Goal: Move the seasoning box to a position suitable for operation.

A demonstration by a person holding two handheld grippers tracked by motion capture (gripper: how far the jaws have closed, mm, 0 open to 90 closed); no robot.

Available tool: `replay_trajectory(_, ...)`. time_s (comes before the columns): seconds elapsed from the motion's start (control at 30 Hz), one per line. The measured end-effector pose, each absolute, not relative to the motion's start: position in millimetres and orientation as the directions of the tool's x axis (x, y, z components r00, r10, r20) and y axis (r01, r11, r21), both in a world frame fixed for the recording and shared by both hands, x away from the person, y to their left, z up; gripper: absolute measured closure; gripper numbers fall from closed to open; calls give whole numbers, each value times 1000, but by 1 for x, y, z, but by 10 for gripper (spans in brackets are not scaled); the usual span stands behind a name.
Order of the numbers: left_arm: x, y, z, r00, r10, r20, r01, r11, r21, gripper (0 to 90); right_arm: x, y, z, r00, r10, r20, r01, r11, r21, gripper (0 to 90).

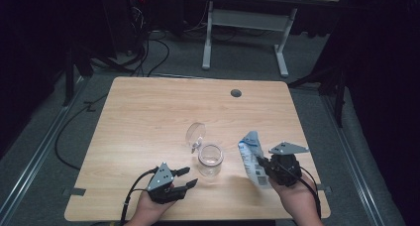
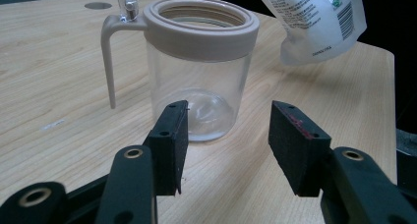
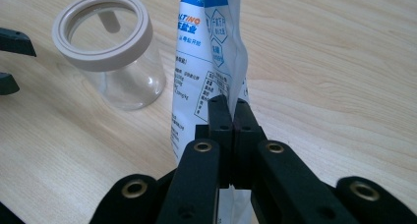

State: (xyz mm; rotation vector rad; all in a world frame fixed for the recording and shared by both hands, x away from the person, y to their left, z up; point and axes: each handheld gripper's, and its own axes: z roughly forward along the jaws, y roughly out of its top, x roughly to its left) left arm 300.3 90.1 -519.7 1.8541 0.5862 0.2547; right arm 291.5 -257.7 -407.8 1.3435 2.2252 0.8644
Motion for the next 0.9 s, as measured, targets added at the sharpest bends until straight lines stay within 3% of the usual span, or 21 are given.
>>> replay_trajectory(0.9, 297, 90, -521, 860, 500, -100, 264, -270, 926, 500, 323, -250, -390, -503, 864, 10, 763, 439, 473, 900)
